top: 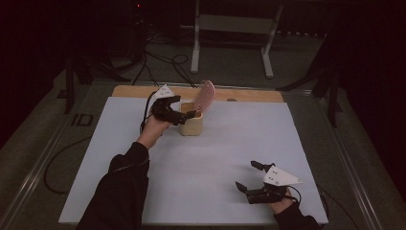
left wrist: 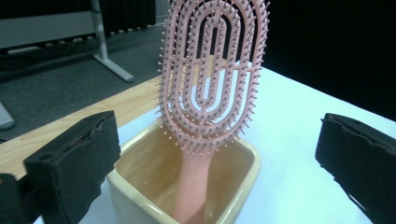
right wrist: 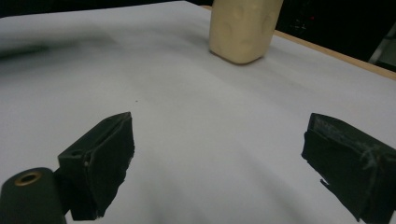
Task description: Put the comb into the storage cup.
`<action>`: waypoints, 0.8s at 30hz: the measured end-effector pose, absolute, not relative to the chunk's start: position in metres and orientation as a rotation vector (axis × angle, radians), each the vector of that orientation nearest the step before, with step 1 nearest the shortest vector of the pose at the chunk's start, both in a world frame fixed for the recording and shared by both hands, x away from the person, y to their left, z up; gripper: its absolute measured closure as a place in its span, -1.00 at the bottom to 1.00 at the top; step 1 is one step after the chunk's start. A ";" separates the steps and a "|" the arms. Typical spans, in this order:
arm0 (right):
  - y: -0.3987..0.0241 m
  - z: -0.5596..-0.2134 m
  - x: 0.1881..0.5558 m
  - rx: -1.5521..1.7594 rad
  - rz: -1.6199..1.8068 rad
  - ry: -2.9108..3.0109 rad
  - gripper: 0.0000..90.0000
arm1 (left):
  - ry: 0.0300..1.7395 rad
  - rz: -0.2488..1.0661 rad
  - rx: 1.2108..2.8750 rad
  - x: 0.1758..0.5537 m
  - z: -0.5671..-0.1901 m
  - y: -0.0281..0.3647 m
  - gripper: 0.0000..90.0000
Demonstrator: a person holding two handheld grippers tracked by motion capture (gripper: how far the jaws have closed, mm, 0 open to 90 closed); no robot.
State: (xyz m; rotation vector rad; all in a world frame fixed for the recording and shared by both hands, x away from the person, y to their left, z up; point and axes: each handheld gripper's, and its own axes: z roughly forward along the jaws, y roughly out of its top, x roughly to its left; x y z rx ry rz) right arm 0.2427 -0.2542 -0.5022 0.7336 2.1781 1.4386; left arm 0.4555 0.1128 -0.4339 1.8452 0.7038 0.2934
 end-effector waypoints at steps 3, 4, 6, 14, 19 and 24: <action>-0.255 -0.502 0.243 0.738 1.440 2.179 -0.80 | 0.692 0.299 1.855 0.453 -0.432 0.114 -1.00; -0.254 -0.503 0.243 0.737 1.436 2.183 -0.80 | 0.686 0.279 1.866 0.452 -0.431 0.115 -1.00; -0.254 -0.503 0.243 0.736 1.434 2.182 -0.80 | 0.686 0.269 1.874 0.451 -0.430 0.115 -1.00; -0.254 -0.503 0.243 0.741 1.437 2.180 -0.80 | 0.664 0.221 1.914 0.446 -0.424 0.121 -1.00; -0.254 -0.503 0.243 0.743 1.436 2.183 -0.80 | 0.642 0.223 1.931 0.441 -0.418 0.124 -1.00; -0.254 -0.503 0.244 0.740 1.435 2.183 -0.80 | 0.628 0.214 1.942 0.437 -0.416 0.126 -1.00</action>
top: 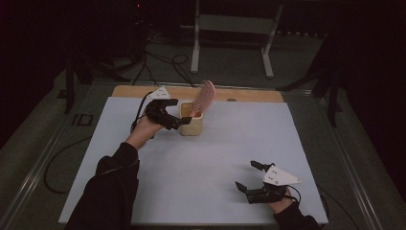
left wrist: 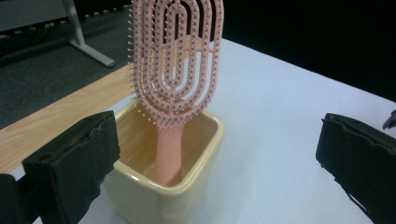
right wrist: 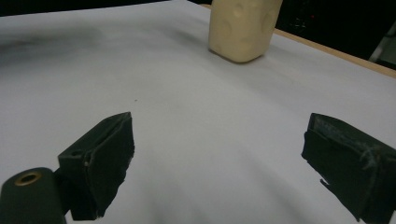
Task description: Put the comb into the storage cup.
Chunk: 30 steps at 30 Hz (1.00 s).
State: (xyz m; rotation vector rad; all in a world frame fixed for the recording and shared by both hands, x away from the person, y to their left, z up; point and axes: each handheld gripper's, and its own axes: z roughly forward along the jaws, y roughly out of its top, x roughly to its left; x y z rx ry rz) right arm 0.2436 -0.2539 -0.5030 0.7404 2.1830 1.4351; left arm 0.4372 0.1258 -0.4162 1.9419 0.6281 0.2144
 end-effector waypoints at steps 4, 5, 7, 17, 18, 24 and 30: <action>-0.254 -0.503 0.243 0.739 1.434 2.184 -0.80 | 0.618 0.213 1.947 0.434 -0.416 0.129 -1.00; -0.254 -0.503 0.244 0.740 1.435 2.184 -0.80 | 0.615 0.216 1.952 0.433 -0.416 0.129 -1.00; -0.254 -0.503 0.244 0.745 1.438 2.183 -0.81 | 0.615 0.220 1.960 0.432 -0.416 0.129 -1.00; -0.254 -0.503 0.244 0.750 1.437 2.183 -0.80 | 0.617 0.229 1.989 0.419 -0.419 0.142 -1.00; -0.254 -0.503 0.244 0.747 1.439 2.180 -0.80 | 0.617 0.229 1.989 0.419 -0.419 0.142 -1.00; -0.253 -0.503 0.244 0.748 1.435 2.179 -0.80 | 0.624 0.240 1.989 0.409 -0.419 0.154 -1.00; -0.253 -0.503 0.244 0.746 1.435 2.180 -0.81 | 0.623 0.247 1.989 0.402 -0.419 0.162 -1.00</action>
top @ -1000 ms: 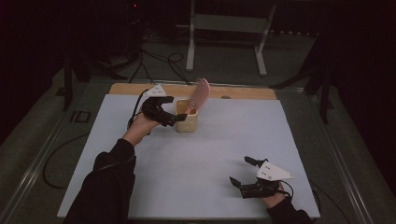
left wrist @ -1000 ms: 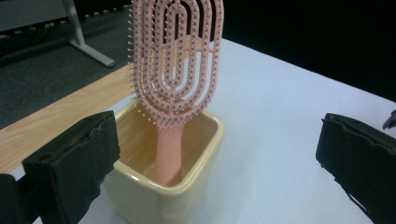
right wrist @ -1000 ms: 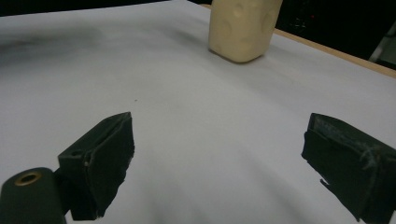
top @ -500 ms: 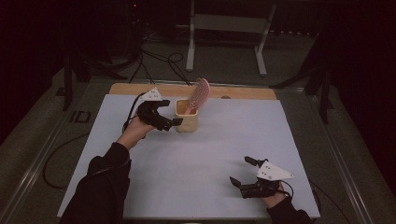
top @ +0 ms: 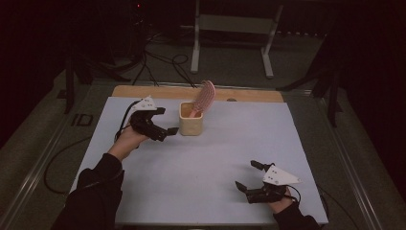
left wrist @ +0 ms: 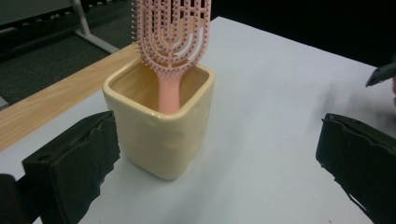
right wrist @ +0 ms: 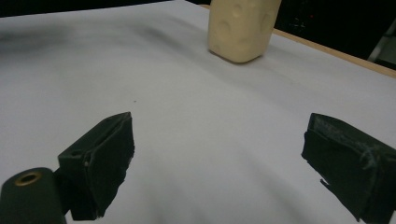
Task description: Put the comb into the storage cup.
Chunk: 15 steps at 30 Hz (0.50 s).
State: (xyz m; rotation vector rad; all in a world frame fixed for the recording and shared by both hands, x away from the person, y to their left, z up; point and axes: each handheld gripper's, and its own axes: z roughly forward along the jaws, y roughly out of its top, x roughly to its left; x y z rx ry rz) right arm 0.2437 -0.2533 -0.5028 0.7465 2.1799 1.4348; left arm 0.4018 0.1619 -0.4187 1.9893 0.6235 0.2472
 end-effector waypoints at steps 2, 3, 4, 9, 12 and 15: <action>-0.253 -0.503 0.243 0.746 1.432 2.181 -0.80 | 0.624 0.250 1.994 0.398 -0.419 0.164 -1.00; -0.253 -0.503 0.243 0.746 1.432 2.181 -0.80 | 0.621 0.250 2.000 0.396 -0.420 0.166 -1.00; -0.253 -0.502 0.244 0.742 1.435 2.178 -0.80 | 0.622 0.253 2.002 0.394 -0.420 0.167 -1.00; -0.253 -0.502 0.243 0.745 1.431 2.181 -0.80 | 0.624 0.252 2.006 0.385 -0.423 0.174 -1.00; -0.253 -0.502 0.244 0.744 1.432 2.181 -0.81 | 0.630 0.254 2.011 0.380 -0.425 0.179 -1.00; -0.252 -0.502 0.243 0.741 1.428 2.183 -0.80 | 0.633 0.251 2.013 0.374 -0.428 0.183 -1.00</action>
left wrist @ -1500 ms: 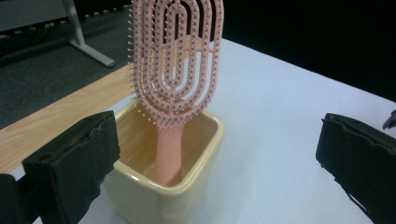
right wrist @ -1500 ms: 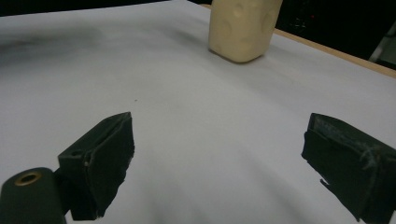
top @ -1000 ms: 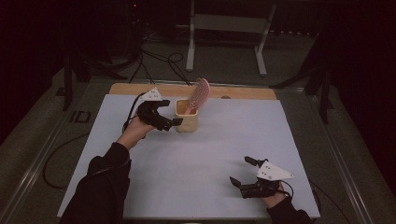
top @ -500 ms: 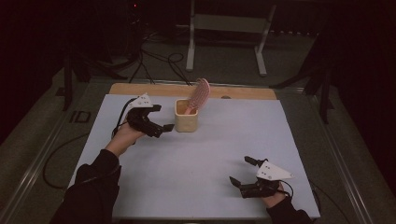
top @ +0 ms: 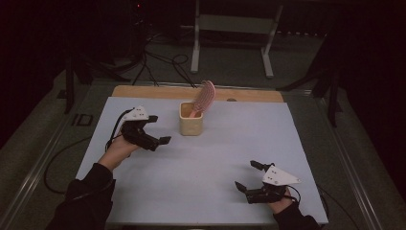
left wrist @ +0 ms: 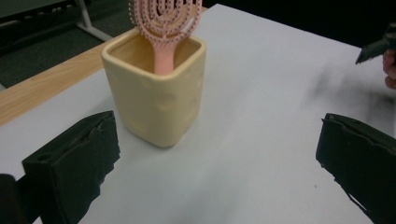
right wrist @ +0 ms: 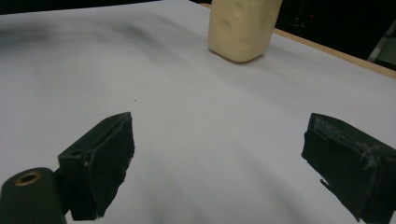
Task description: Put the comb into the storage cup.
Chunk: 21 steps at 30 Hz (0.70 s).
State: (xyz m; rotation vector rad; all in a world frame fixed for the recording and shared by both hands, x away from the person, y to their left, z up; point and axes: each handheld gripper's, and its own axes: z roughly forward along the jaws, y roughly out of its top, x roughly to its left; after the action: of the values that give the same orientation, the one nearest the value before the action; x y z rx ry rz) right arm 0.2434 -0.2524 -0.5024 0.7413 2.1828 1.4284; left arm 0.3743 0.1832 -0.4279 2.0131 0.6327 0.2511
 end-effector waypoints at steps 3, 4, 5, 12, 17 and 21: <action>-0.252 -0.503 0.243 0.743 1.427 2.186 -0.80 | 0.642 0.250 2.014 0.369 -0.431 0.188 -1.00; -0.252 -0.503 0.243 0.743 1.428 2.187 -0.80 | 0.647 0.256 2.014 0.366 -0.432 0.191 -1.00; -0.252 -0.503 0.243 0.741 1.427 2.185 -0.80 | 0.647 0.256 2.014 0.366 -0.432 0.191 -1.00; -0.252 -0.502 0.244 0.741 1.428 2.183 -0.80 | 0.662 0.253 2.020 0.354 -0.439 0.203 -1.00; -0.251 -0.503 0.244 0.743 1.426 2.187 -0.80 | 0.680 0.254 2.018 0.345 -0.446 0.211 -1.00; -0.251 -0.503 0.244 0.745 1.424 2.186 -0.80 | 0.690 0.256 2.015 0.338 -0.450 0.217 -1.00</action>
State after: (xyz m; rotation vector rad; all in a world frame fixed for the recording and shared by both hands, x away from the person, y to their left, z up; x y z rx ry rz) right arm 0.2438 -0.2506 -0.5028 0.7448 2.1865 1.4241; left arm 0.3379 0.2167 -0.4499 2.0152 0.6897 0.2556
